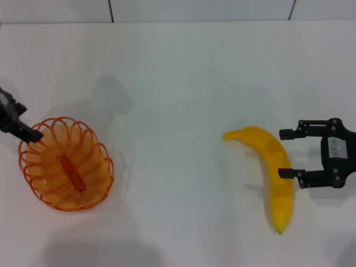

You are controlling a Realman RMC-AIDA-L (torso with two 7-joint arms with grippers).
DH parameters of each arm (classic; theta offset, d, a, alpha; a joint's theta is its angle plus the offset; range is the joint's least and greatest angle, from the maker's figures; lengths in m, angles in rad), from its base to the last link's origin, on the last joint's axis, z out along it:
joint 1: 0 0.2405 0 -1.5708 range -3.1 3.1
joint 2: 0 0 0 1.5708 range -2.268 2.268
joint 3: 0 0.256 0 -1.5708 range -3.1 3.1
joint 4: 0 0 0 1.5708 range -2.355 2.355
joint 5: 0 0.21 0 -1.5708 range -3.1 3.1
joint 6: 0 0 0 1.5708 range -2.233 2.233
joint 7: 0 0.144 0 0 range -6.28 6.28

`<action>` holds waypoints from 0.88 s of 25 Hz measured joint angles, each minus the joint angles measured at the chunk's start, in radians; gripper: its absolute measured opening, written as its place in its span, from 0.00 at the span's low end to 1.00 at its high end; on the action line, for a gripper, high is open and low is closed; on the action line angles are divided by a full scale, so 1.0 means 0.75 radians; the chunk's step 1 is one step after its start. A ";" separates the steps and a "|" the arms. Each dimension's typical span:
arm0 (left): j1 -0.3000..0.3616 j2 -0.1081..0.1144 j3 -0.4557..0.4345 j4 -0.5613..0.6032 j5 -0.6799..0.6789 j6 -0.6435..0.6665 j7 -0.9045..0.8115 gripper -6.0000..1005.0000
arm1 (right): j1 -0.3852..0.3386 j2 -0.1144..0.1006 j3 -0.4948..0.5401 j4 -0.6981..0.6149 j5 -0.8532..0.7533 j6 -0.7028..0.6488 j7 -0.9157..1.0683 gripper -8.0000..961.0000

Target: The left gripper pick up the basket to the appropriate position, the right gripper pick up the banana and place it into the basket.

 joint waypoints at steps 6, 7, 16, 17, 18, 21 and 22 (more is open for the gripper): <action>-0.003 -0.042 0.022 -0.011 0.001 -0.059 -0.025 0.83 | 0.000 0.001 0.000 0.000 -0.001 0.000 0.000 0.74; 0.002 -0.047 0.054 -0.013 0.001 -0.077 -0.043 0.83 | 0.000 0.001 -0.001 0.000 -0.001 0.000 0.000 0.74; 0.029 -0.053 0.228 -0.052 0.001 -0.197 -0.167 0.83 | 0.000 0.001 0.000 0.000 -0.001 0.000 0.001 0.74; 0.029 -0.058 0.230 -0.052 0.001 -0.204 -0.171 0.80 | 0.000 0.001 0.000 0.000 0.000 0.000 0.002 0.74; 0.029 -0.060 0.230 -0.052 0.001 -0.206 -0.172 0.77 | 0.000 0.001 0.000 0.000 0.000 0.000 0.002 0.74; 0.029 -0.067 0.231 -0.052 0.001 -0.218 -0.174 0.68 | 0.000 0.001 0.000 0.000 0.000 0.000 0.002 0.74; 0.029 -0.067 0.231 -0.052 0.001 -0.219 -0.176 0.65 | 0.000 0.001 0.000 0.000 0.000 0.000 0.002 0.74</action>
